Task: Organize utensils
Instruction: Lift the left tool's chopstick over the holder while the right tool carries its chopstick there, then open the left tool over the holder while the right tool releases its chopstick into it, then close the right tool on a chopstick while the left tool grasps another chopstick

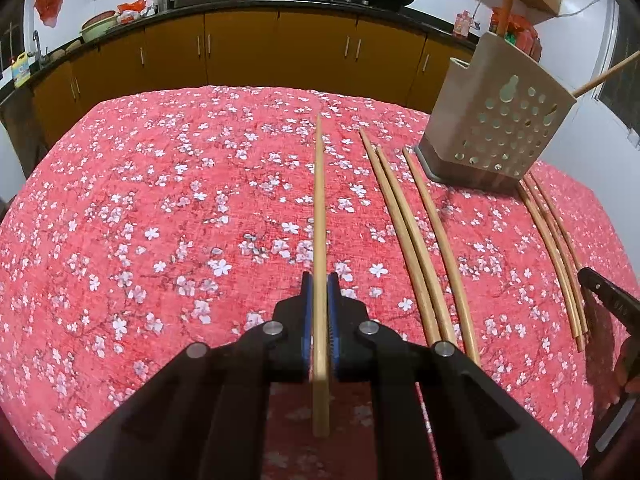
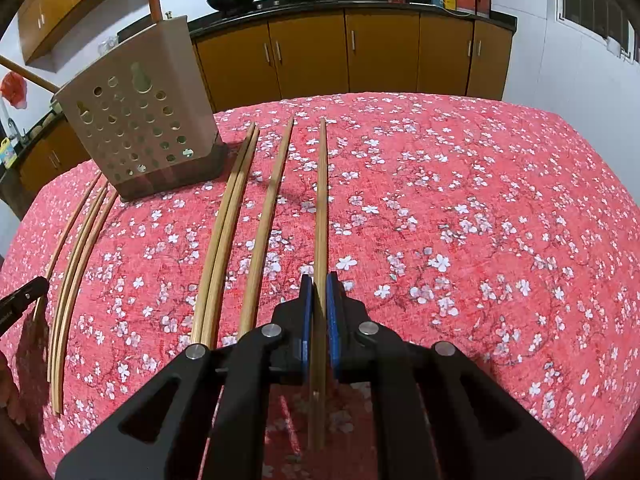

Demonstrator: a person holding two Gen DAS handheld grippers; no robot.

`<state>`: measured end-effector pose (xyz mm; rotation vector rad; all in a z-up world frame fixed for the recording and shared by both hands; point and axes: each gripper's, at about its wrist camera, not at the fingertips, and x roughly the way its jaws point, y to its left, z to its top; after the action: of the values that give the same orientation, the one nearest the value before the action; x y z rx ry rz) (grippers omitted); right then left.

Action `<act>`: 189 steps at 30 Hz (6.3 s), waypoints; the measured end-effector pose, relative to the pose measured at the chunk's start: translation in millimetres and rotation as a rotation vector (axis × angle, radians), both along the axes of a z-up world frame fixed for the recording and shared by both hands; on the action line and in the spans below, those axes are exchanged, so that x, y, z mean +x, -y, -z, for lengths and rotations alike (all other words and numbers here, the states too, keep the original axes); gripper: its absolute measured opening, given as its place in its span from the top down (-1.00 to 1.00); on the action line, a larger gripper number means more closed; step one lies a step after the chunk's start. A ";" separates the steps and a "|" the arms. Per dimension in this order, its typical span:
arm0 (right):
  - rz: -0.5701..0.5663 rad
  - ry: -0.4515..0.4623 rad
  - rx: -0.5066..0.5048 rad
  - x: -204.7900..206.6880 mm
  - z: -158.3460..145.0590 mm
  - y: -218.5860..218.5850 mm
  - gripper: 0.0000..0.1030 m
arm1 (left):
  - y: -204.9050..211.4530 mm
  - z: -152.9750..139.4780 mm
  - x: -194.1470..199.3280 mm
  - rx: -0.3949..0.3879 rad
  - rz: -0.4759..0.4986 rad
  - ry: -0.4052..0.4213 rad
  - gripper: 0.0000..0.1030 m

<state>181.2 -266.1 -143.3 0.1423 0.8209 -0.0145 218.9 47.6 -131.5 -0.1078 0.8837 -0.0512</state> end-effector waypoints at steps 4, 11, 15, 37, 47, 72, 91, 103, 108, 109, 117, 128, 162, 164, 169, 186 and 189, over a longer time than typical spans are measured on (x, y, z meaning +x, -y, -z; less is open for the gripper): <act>0.000 0.000 0.001 0.1 0.0 0.0 0.84 | -3.1 0.6 -2.0 0.002 0.000 0.000 0.81; 0.001 0.001 0.003 0.0 0.1 0.4 0.84 | -9.3 -0.7 -6.3 -0.006 -0.002 0.000 0.81; 0.001 0.001 0.003 0.1 -0.1 0.5 0.84 | -9.0 -0.7 -6.4 -0.005 -0.002 0.000 0.81; 0.012 0.049 0.035 -20.1 -18.0 6.8 0.85 | -7.1 -8.8 -20.5 0.055 0.025 -0.014 0.84; 0.044 0.176 0.045 -38.0 -62.6 22.3 0.85 | -26.2 -60.6 -42.4 0.034 0.003 0.108 0.84; -0.006 0.424 0.060 -58.4 -147.0 13.3 0.85 | -23.9 -174.0 -62.8 -0.001 0.028 0.412 0.85; -0.131 0.706 0.158 -40.5 -241.5 -27.8 0.85 | 41.2 -280.6 -43.9 -0.138 0.080 0.752 0.85; -0.135 0.561 0.142 12.7 -208.4 -39.6 0.85 | 68.1 -258.0 17.9 -0.139 -0.025 0.793 0.85; -0.162 0.510 0.134 19.7 -197.5 -49.5 0.85 | 78.1 -235.8 38.1 -0.123 -0.006 0.724 0.84; -0.164 0.501 0.136 22.0 -196.6 -50.5 0.84 | 78.3 -232.2 41.0 -0.122 -0.005 0.706 0.84; -0.155 0.511 0.140 13.5 -199.2 -49.0 0.54 | 67.5 -229.0 33.9 -0.145 0.000 0.673 0.58; -0.031 0.626 0.148 -52.3 -209.0 3.1 0.50 | 21.4 -239.9 -36.6 -0.227 -0.011 0.719 0.43; 0.049 -0.024 0.012 1.5 -1.8 12.9 0.85 | 29.2 -19.9 -31.4 -0.104 0.085 0.010 0.65; 0.046 -0.021 0.008 -1.4 -2.0 13.1 0.85 | 33.1 -17.4 -29.6 -0.100 0.091 -0.001 0.66; 0.041 -0.020 0.016 -1.3 -1.7 11.0 0.85 | 40.6 -13.1 -30.6 -0.056 0.105 -0.008 0.70; -0.036 -0.011 -0.031 -5.8 -4.7 -11.7 0.85 | 52.4 -2.1 -24.8 0.050 0.113 -0.012 0.83; -0.039 -0.010 -0.030 -5.7 -4.6 -12.1 0.85 | 36.5 -3.1 -14.6 0.048 0.071 -0.020 0.85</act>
<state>175.5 -254.1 -138.7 0.0978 0.8330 0.0087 204.4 11.2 -128.4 -0.0320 0.9085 -0.0951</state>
